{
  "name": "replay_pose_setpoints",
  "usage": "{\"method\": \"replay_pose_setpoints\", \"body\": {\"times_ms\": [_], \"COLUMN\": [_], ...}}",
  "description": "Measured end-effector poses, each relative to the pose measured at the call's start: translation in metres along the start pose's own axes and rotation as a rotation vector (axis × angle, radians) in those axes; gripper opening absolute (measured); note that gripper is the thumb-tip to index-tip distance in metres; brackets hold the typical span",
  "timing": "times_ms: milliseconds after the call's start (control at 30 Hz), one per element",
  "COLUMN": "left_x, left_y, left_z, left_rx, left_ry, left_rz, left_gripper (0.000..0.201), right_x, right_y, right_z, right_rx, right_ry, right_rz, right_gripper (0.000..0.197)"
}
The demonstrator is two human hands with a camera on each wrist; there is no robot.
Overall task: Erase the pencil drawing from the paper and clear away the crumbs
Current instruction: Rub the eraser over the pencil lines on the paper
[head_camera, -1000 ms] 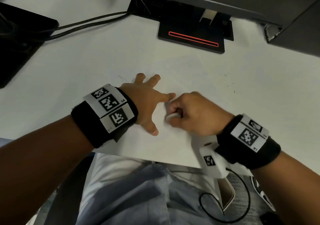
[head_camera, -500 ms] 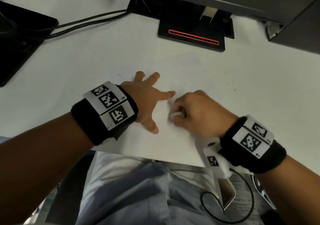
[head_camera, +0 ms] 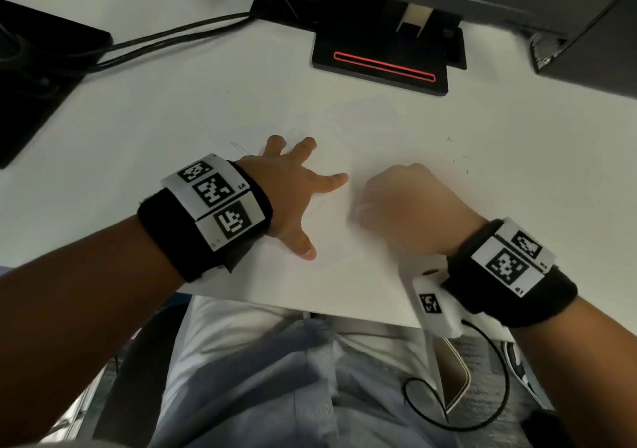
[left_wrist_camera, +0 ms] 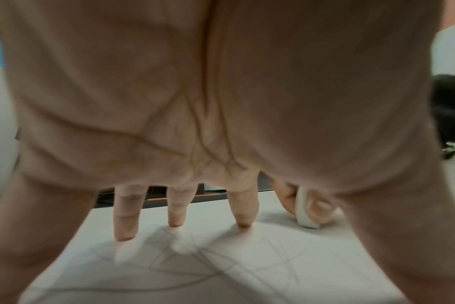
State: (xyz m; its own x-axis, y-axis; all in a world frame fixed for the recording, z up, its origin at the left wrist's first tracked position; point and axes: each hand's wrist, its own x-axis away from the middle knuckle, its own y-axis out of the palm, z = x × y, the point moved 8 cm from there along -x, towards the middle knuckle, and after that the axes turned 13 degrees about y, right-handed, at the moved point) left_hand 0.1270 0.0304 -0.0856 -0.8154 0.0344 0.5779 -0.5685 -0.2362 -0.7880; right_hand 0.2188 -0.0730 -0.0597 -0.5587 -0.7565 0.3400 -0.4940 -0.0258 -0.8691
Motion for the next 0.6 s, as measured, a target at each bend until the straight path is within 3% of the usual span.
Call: {"method": "replay_pose_setpoints", "body": {"times_ms": [167,333,467,600], "left_x": [0.0,0.0,0.0,0.001], "left_y": [0.0,0.0,0.001,0.0], "left_z": [0.0,0.0,-0.001,0.0], "left_rx": [0.002,0.005,0.005,0.017], "left_ry": [0.001,-0.003,-0.005,-0.008], "left_rz": [0.0,-0.007,-0.008,-0.008], "left_gripper": [0.116,0.116,0.117,0.115], "right_x": [0.025,0.006,0.025,0.002], "right_y": [0.023,-0.002,0.025,-0.005], "right_z": [-0.026,0.006,-0.02,0.016], "right_rx": [0.019,0.013,0.027,0.052], "right_ry": [-0.105,0.058,-0.059,0.102], "right_rz": [-0.137,0.018,-0.15,0.012], "right_gripper": [0.027,0.026,0.02,0.019]}}
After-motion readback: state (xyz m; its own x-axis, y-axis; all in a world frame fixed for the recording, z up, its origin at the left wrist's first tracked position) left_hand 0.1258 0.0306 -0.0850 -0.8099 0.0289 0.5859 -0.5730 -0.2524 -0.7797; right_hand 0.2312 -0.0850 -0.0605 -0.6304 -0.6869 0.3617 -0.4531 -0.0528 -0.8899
